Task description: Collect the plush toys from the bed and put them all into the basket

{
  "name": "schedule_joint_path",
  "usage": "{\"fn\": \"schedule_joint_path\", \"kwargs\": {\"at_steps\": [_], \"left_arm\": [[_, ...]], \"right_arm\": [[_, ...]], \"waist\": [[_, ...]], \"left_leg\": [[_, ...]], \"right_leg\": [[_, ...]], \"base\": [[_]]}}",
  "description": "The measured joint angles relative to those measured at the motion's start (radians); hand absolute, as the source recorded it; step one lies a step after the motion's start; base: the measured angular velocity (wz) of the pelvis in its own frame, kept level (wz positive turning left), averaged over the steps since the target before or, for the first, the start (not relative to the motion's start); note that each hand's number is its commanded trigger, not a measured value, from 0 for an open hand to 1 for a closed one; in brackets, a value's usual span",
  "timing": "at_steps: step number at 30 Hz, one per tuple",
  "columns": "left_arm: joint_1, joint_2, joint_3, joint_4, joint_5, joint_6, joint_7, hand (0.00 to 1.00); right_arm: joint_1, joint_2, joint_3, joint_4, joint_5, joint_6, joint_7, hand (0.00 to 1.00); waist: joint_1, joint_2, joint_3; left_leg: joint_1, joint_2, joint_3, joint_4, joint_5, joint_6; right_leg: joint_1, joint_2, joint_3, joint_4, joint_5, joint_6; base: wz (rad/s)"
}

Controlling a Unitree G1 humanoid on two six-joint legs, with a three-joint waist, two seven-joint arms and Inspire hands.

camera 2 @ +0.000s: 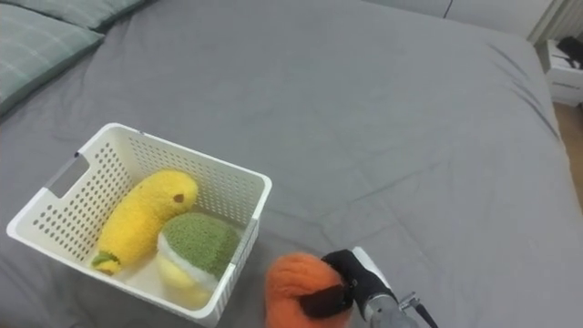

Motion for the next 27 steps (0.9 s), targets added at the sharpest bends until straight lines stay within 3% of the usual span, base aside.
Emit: {"fn": "schedule_joint_path", "kwargs": {"at_steps": [6, 11, 16, 27], "left_arm": [[0.005, 0.000, 0.044, 0.000, 0.002, -0.005, 0.001, 0.00], [0.008, 0.001, 0.044, 0.003, 0.002, -0.005, 0.004, 0.00], [0.001, 0.002, 0.036, 0.005, 0.001, -0.005, 0.010, 0.00], [-0.007, 0.001, 0.039, 0.007, 0.002, 0.000, 0.009, 0.00]], "right_arm": [[-0.001, -0.005, -0.087, -0.138, 0.002, 0.000, 0.000, 1.00], [-0.014, -0.005, -0.108, -0.163, 0.001, 0.000, -0.012, 1.00], [-0.015, -0.015, -0.115, -0.275, 0.000, 0.000, -0.031, 1.00], [-0.082, -0.032, -0.115, -0.349, 0.000, 0.002, -0.054, 1.00]], "waist": [[-0.011, -0.009, -0.0039], [-0.014, -0.023, 0.0008], [-0.017, -0.020, 0.0031], [-0.011, -0.017, 0.0035]], "left_leg": [[0.006, 0.001, 0.006, -0.001, 0.000, 0.000], [0.011, 0.001, 0.008, -0.003, 0.000, 0.000], [0.011, 0.001, 0.008, -0.003, 0.000, 0.000], [0.019, 0.003, 0.018, -0.011, 0.000, 0.000]], "right_leg": [[-0.002, 0.001, 0.005, 0.000, 0.000, 0.000], [-0.001, 0.001, 0.009, 0.000, 0.000, 0.000], [-0.002, 0.002, 0.011, 0.000, 0.000, 0.000], [0.000, 0.004, 0.025, 0.000, 0.000, 0.000]], "base": [[-0.02], [0.00], [0.00], [-0.03]]}}
